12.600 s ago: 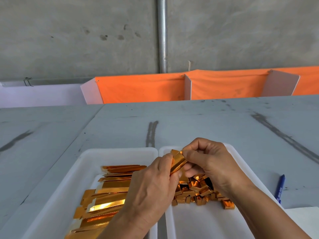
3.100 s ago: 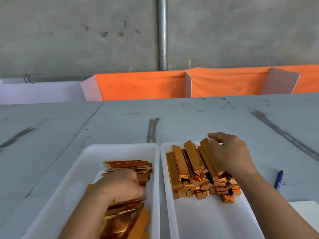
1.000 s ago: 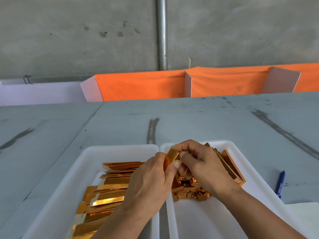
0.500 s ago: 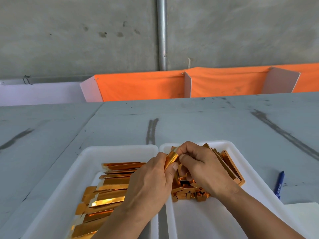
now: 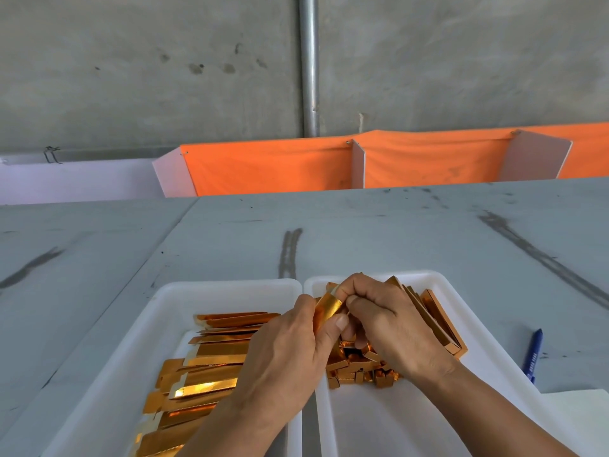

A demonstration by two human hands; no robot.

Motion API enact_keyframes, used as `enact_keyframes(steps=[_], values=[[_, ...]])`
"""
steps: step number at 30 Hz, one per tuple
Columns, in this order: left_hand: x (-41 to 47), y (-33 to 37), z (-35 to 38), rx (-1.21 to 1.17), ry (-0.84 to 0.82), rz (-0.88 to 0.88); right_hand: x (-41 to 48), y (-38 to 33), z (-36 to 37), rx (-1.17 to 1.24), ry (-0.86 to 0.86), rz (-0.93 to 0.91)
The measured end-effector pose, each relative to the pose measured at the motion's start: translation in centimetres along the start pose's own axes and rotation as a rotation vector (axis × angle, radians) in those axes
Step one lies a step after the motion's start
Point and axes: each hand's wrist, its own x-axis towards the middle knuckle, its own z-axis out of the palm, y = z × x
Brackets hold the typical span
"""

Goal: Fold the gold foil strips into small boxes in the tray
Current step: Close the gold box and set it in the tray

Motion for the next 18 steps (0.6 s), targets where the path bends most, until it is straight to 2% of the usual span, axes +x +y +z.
enact_keyframes(steps=[18], values=[[0.04,-0.09,0.37,0.087,0.029,-0.031,0.07,0.1,0.03,-0.148,0.107,-0.033]])
